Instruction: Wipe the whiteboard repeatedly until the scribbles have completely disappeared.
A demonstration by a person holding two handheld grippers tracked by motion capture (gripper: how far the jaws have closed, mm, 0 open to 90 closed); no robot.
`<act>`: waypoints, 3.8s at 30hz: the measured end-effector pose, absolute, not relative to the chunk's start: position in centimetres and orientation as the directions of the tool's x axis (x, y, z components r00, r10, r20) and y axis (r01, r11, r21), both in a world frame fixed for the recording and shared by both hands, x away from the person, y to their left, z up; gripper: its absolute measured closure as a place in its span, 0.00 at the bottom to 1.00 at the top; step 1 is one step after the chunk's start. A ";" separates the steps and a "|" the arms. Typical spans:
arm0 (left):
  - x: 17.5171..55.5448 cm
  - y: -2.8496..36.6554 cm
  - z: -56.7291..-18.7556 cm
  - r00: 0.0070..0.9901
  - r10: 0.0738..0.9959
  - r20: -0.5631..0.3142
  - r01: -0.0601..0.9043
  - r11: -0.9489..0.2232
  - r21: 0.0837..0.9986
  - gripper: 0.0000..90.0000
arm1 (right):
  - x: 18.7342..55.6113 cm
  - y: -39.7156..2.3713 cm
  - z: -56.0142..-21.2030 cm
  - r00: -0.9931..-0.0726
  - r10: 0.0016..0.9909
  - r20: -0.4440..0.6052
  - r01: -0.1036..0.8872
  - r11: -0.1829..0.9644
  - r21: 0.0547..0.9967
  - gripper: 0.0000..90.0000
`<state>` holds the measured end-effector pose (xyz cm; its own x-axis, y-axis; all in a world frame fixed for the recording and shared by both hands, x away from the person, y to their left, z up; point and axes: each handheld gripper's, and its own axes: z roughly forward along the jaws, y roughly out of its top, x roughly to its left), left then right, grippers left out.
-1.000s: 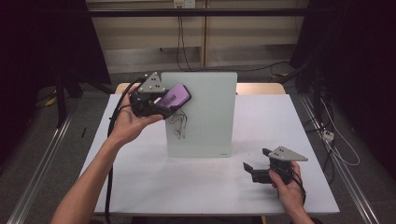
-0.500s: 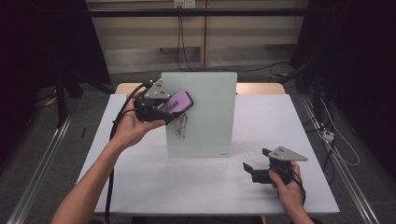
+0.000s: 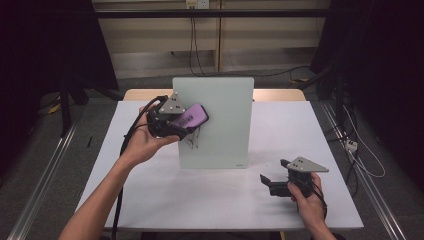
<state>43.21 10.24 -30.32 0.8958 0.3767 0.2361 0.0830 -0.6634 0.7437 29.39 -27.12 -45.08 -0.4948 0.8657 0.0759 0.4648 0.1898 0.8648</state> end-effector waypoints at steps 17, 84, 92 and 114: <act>44.3 11.3 -27.0 0.862 0.432 0.264 0.079 -0.630 0.772 0.46 | 29.4 -27.1 -45.1 -0.496 0.865 0.075 0.463 0.190 0.865 0.07; 42.5 10.0 -29.9 0.847 0.407 0.343 0.075 -0.730 0.679 0.46 | 29.5 -26.9 -45.1 -0.498 0.864 0.075 0.468 0.195 0.862 0.07; 41.8 8.5 -31.4 0.862 0.369 0.346 0.065 -0.760 0.647 0.46 | 29.4 -27.1 -45.1 -0.499 0.864 0.073 0.465 0.195 0.863 0.07; 40.8 8.0 -34.2 0.898 0.324 0.298 0.087 -0.793 0.603 0.46 | 29.4 -27.0 -45.1 -0.501 0.863 0.073 0.463 0.196 0.864 0.07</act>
